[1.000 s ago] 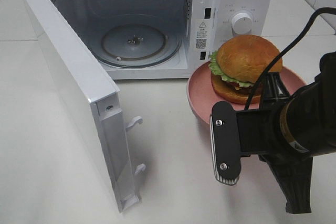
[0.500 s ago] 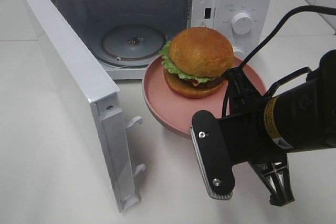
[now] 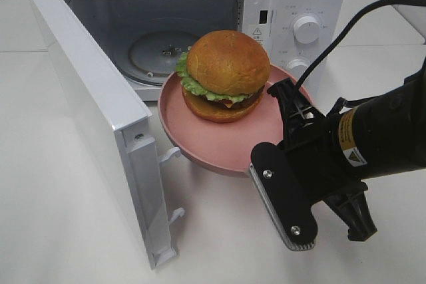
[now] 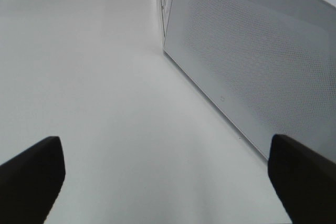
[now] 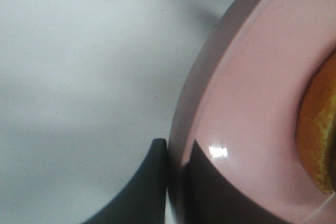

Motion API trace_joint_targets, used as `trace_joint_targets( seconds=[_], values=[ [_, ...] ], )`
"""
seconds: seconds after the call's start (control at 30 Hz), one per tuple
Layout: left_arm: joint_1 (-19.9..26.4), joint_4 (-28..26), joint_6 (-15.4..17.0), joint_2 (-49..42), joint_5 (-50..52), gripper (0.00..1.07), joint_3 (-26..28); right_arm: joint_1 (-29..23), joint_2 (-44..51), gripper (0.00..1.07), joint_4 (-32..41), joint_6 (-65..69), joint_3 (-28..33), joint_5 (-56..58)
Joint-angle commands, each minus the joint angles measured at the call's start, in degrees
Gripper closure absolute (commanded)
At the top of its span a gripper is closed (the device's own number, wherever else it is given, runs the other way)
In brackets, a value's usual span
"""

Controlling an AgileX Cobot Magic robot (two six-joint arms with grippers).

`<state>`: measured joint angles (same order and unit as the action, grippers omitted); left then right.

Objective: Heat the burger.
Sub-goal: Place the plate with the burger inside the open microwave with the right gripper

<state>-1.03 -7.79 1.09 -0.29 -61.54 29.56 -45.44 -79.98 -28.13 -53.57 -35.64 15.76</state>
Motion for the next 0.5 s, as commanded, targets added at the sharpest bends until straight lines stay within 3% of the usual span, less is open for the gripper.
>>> trace_joint_targets(
  seconds=[0.03, 0.17, 0.23, 0.5],
  values=[
    [0.0, -0.17, 0.29, -0.97, 0.57, 0.09, 0.0, 1.72, 0.57, 1.07, 4.13, -8.19, -0.17, -3.72],
    [0.0, -0.17, 0.29, -0.97, 0.57, 0.09, 0.0, 2.86, 0.57, 1.07, 8.82, -14.44, -0.17, -3.72],
    [0.0, -0.17, 0.29, -0.97, 0.57, 0.09, 0.0, 4.13, 0.57, 1.07, 14.84, -23.61, -0.17, -4.18],
    [0.0, -0.17, 0.29, -0.97, 0.57, 0.09, 0.0, 6.93, 0.52, 1.07, 22.63, -33.52, -3.44, -4.3]
  ],
)
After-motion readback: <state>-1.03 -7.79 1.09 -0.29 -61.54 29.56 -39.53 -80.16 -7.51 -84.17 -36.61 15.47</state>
